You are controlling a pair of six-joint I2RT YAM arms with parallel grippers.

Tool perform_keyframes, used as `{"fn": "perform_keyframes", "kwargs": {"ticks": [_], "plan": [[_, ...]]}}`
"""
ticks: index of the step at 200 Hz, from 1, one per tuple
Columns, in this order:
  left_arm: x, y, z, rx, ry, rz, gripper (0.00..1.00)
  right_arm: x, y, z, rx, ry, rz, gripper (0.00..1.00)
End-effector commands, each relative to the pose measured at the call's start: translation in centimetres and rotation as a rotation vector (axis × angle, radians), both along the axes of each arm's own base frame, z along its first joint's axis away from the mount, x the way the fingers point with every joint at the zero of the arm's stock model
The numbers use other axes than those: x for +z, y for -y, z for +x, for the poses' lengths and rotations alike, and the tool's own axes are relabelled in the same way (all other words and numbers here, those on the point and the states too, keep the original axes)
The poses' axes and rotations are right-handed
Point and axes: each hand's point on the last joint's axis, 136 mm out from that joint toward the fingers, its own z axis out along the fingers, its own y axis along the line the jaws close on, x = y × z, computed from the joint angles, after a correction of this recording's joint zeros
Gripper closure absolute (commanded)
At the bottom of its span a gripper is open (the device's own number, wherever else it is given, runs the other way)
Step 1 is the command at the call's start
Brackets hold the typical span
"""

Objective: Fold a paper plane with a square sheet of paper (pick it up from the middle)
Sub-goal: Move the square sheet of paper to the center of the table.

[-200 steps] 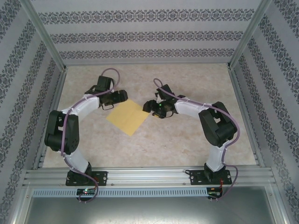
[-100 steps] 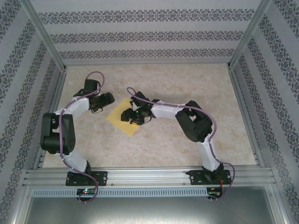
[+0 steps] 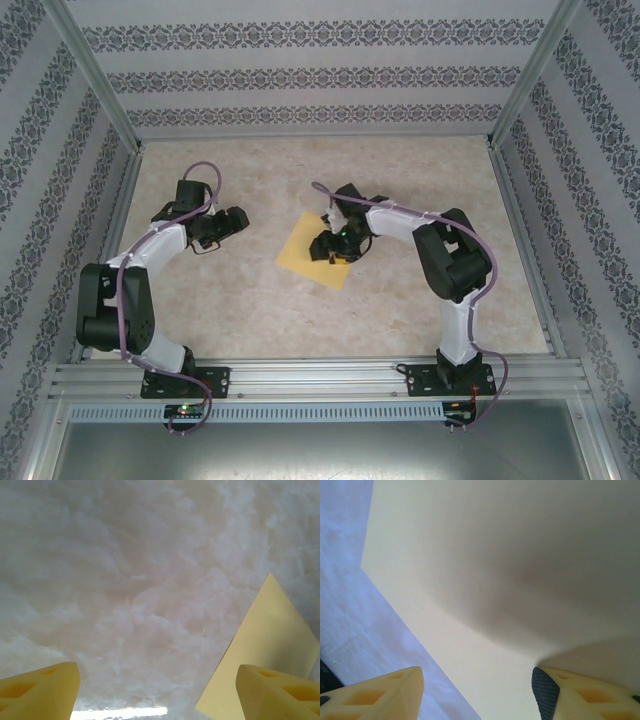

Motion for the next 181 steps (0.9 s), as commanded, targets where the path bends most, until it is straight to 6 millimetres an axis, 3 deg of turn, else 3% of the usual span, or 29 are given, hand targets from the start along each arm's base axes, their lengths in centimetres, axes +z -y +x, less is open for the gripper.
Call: {"fn": "perform_keyframes", "kwargs": {"ticks": [1,21,47,79,117,135,153,181], "plan": [[1.8,1.3,0.0,-0.068,0.080,-0.008,0.17,-0.2,3.9,0.2,0.064,0.013,-0.153,0.37],[2.2,1.3,-0.3,-0.066,0.101,0.000,0.16,2.4,3.5,2.0,0.024,0.083,-0.176,0.37],[2.8,0.9,-0.3,-0.051,0.127,0.018,0.16,5.0,0.5,3.9,-0.067,0.197,-0.191,0.35],[3.5,0.4,-0.3,-0.030,0.152,0.041,0.16,3.5,-5.5,5.3,-0.164,0.156,-0.079,0.38],[4.1,0.0,-0.9,-0.013,0.181,0.052,0.13,1.1,-8.3,5.9,-0.191,0.147,-0.116,0.37],[4.2,-0.1,-1.1,-0.009,0.186,0.059,0.13,-0.5,-9.0,4.9,-0.164,0.106,-0.117,0.38],[4.3,-0.2,-1.2,-0.008,0.189,0.067,0.12,-0.5,-9.6,3.2,-0.095,0.106,-0.122,0.38],[4.2,-0.3,-1.2,-0.007,0.185,0.071,0.12,-0.9,-9.3,-1.3,0.061,0.061,-0.123,0.38]]}}
